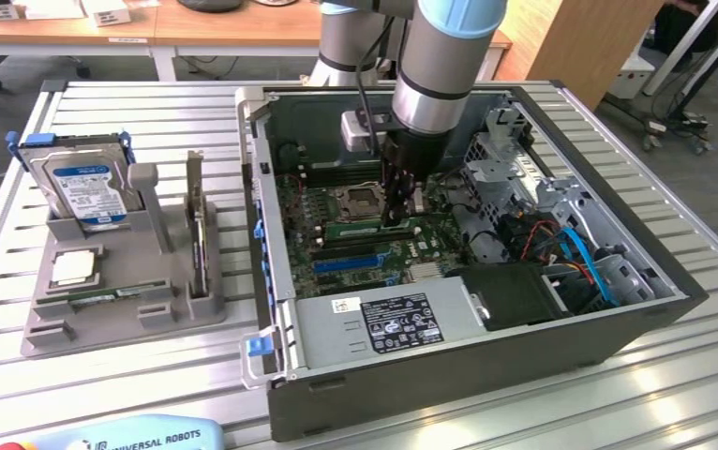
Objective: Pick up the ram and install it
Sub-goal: 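Insert the ram into the slot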
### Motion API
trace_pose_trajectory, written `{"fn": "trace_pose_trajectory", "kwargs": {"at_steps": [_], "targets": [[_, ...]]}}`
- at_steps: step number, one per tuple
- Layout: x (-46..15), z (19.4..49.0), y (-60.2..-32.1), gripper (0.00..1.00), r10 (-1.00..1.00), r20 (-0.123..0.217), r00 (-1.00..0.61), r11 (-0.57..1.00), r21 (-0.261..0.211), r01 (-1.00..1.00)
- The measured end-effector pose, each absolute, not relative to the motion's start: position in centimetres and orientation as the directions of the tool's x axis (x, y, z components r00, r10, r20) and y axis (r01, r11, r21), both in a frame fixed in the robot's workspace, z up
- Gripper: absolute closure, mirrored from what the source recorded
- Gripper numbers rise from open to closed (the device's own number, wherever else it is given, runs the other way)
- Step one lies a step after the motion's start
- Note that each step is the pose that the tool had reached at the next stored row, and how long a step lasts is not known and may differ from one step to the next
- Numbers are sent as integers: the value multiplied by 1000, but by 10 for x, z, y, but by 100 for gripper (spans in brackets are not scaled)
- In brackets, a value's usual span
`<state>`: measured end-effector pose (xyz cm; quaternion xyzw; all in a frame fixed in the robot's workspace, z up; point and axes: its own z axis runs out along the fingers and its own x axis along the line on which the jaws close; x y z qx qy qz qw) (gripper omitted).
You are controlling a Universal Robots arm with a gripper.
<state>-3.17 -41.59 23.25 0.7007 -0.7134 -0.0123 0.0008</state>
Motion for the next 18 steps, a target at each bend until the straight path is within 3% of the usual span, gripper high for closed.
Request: {"fn": "trace_pose_trajectory", "kwargs": {"at_steps": [18], "targets": [[-32,232,-416,89,-1000,-16,-13,13,19,-1000]]}}
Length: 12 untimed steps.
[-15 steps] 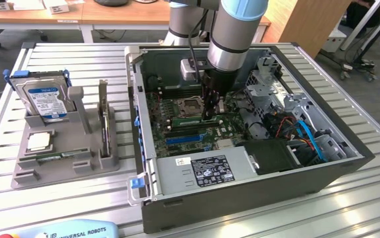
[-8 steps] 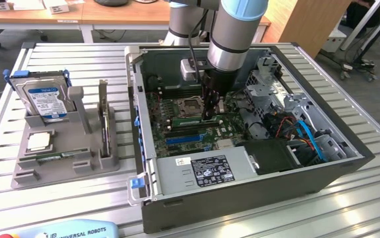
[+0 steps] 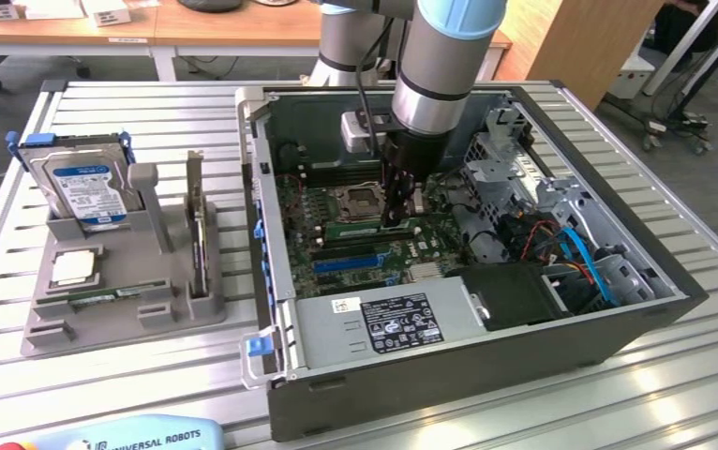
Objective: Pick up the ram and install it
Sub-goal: 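Insert the ram into the slot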
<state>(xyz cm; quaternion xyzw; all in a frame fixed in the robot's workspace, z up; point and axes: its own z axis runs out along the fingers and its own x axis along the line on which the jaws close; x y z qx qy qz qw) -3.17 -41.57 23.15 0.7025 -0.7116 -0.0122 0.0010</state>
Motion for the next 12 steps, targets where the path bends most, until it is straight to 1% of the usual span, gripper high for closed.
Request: {"fn": "trace_pose_trajectory", "kwargs": {"at_steps": [12], "targets": [[-32,231,-416,89,-1000,-16,-8,8,19,-1000]]}}
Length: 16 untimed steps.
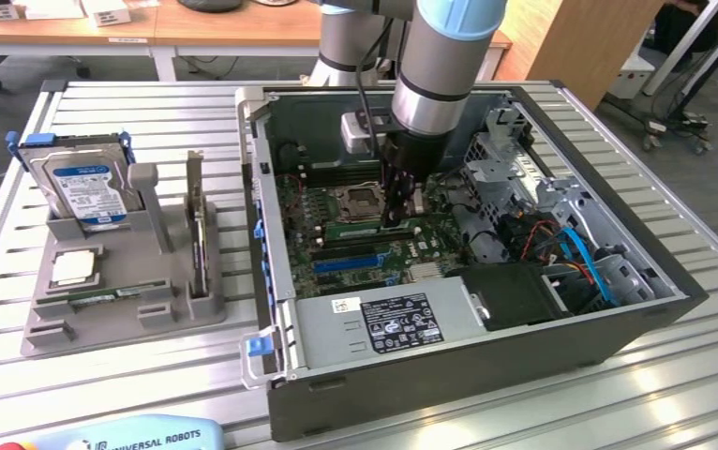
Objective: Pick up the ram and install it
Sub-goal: 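Insert the ram into the slot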
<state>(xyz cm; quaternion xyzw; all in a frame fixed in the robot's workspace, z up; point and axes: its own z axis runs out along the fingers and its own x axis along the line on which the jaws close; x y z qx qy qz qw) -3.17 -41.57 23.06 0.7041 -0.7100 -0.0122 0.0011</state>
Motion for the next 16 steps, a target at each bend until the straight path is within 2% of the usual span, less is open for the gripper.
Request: {"fn": "trace_pose_trajectory", "kwargs": {"at_steps": [16], "targets": [[-32,227,-416,88,-1000,-16,-8,8,19,-1000]]}}
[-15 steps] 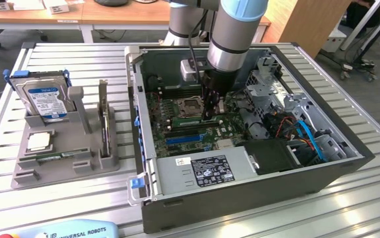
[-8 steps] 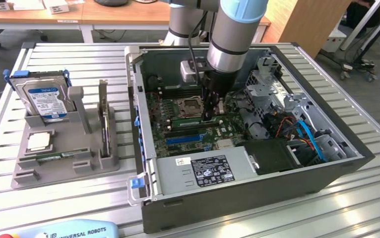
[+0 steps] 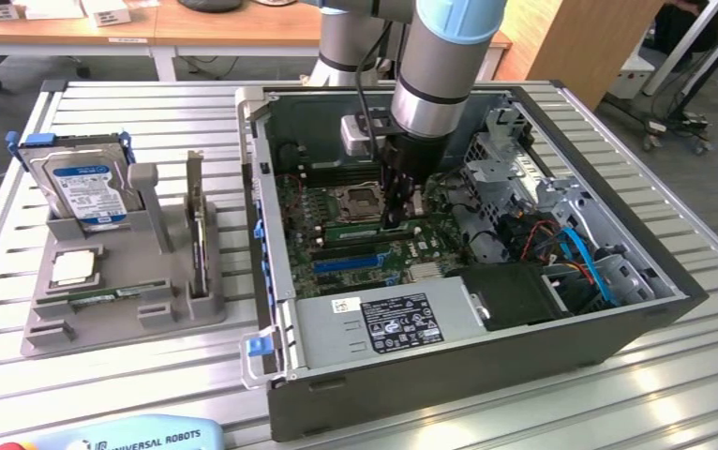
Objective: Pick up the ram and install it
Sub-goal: 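Insert the ram into the slot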
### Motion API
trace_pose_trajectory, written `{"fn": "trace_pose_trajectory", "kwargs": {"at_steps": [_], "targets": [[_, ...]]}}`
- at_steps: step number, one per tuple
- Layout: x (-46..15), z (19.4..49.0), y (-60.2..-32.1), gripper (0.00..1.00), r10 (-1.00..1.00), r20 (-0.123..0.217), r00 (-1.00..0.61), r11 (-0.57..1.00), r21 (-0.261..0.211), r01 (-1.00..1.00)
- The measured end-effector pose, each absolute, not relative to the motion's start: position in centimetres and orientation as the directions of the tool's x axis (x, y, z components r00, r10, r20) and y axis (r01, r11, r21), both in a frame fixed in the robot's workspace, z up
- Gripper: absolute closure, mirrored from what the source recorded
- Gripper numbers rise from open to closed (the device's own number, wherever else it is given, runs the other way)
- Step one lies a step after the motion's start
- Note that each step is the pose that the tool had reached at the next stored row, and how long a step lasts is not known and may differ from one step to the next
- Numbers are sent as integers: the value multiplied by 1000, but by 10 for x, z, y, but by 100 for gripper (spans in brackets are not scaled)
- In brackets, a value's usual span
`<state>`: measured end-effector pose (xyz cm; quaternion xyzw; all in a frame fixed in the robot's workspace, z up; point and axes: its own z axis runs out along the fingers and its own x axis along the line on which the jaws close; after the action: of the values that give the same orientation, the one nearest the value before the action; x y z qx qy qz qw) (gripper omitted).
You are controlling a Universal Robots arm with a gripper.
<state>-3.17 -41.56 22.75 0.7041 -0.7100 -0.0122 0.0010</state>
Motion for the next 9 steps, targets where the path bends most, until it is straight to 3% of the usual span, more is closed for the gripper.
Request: {"fn": "trace_pose_trajectory", "kwargs": {"at_steps": [3,4,9], "targets": [[-32,227,-416,82,-1000,-16,-8,8,19,-1000],[-32,227,-416,75,-1000,-16,-8,8,19,-1000],[-32,228,-416,75,-1000,-16,-8,8,19,-1000]]}}
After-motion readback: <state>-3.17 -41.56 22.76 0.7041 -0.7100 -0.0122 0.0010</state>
